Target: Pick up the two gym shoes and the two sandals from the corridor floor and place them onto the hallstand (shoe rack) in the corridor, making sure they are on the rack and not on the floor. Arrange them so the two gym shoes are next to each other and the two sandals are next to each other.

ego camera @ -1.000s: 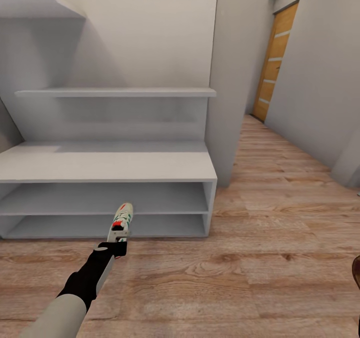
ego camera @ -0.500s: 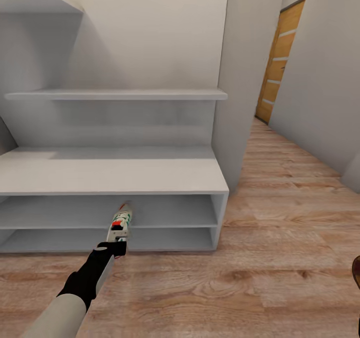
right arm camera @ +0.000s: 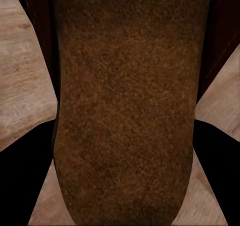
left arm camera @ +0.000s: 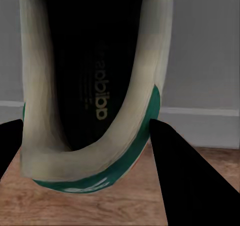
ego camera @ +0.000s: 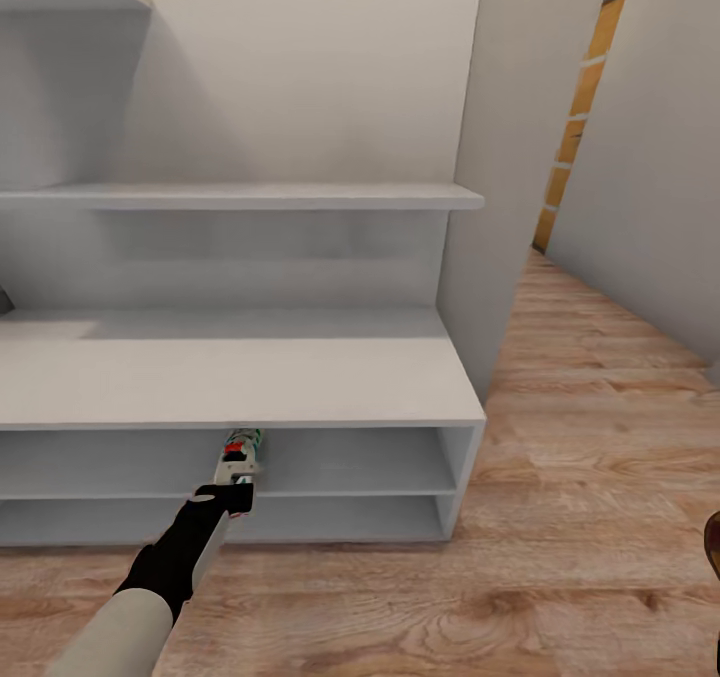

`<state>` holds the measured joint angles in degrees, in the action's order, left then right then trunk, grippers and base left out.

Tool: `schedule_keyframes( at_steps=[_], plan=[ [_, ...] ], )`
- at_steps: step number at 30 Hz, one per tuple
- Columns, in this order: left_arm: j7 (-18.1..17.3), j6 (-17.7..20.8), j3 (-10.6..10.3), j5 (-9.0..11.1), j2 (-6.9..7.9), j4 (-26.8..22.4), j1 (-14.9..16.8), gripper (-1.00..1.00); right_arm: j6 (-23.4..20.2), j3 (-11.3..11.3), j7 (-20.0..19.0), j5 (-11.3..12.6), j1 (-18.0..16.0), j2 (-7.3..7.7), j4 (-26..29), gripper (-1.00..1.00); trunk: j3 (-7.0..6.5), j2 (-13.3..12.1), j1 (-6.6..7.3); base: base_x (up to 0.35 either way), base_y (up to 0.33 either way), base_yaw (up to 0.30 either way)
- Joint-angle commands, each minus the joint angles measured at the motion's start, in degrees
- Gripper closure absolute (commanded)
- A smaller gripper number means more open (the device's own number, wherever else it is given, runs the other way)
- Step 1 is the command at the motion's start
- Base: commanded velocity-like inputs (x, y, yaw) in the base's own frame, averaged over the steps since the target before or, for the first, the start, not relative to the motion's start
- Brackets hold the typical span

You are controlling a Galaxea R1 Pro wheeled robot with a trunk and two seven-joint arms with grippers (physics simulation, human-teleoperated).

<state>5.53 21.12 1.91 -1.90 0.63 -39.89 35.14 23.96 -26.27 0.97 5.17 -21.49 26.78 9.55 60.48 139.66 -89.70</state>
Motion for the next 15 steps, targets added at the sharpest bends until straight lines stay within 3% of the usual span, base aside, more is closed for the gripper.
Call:
schedule_keyframes(
  at_steps=[1,7,15],
  plan=[
    [0.0,0.3,0.0,-0.3,-0.01,-0.1,0.0,1.0,0.2,0.3,0.1,0.5,0.0,0.03,-0.1,1.0,0.05,0.0,-0.02,0.337,0.002,0.0],
    [0.0,0.2,0.1,-0.3,0.05,-0.2,-0.1,1.0,0.2,0.3,0.1,0.5,0.0,0.03,-0.1,1.0,0.05,0.0,-0.02,0.323,0.001,0.0],
    [0.0,0.2,0.2,-0.3,0.08,-0.2,-0.1,1.0,0.2,0.3,0.1,0.5,0.0,0.03,-0.1,1.0,0.05,0.0,-0.02,0.057,0.0,0.0]
  ],
)
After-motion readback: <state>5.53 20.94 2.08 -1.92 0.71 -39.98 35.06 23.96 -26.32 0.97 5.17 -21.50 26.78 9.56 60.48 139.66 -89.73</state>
